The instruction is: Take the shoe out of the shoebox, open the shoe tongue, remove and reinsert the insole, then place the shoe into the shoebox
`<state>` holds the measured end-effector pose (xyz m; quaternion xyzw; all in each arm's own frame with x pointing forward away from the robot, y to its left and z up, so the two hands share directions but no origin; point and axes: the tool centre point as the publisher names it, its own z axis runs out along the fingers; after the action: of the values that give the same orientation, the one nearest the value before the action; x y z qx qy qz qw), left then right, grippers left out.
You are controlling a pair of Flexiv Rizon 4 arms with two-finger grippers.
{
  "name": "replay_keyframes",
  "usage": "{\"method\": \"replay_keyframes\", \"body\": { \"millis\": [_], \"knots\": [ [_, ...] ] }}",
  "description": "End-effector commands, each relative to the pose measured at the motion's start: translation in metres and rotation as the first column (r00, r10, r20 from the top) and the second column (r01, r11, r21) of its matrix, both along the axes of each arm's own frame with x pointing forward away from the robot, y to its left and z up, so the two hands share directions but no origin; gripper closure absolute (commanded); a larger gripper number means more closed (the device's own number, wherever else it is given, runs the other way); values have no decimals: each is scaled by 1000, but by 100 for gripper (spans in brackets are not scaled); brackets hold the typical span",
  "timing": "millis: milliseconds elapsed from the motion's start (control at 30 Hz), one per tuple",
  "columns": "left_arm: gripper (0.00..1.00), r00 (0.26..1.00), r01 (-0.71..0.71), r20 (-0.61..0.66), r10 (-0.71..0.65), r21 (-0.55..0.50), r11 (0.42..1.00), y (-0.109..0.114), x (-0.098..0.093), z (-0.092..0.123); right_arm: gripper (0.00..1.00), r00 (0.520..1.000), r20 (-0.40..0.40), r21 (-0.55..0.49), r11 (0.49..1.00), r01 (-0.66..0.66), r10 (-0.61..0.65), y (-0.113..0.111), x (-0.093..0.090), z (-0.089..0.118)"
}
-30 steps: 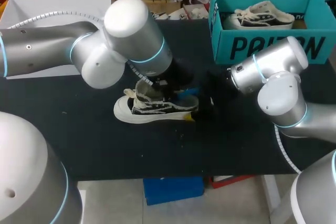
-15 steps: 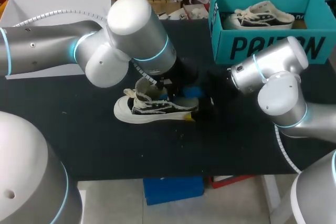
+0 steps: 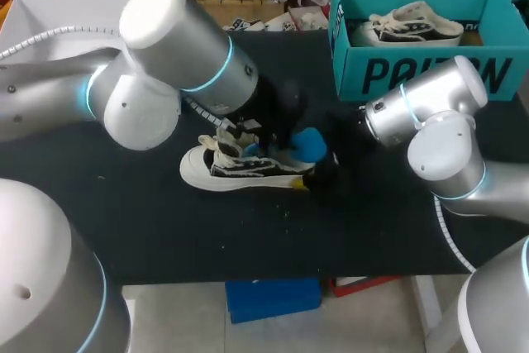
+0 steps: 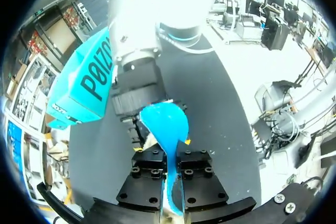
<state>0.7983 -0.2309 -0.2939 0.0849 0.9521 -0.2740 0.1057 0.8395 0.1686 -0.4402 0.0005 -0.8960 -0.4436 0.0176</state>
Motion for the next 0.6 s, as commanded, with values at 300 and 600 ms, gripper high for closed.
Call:
{"method": "replay_keyframes", "body": {
  "millis": [300, 600],
  "knots": [
    [100, 1000, 24, -3, -26, -205, 978, -11, -39, 94, 100, 1000, 0, -5, 1000, 0, 0, 2, 0, -6],
    [100, 993, -38, -115, -13, -426, 904, -21, -46, 142, 100, 1000, 0, -5, 1000, 0, 0, 2, 0, -6]
  ]
}}
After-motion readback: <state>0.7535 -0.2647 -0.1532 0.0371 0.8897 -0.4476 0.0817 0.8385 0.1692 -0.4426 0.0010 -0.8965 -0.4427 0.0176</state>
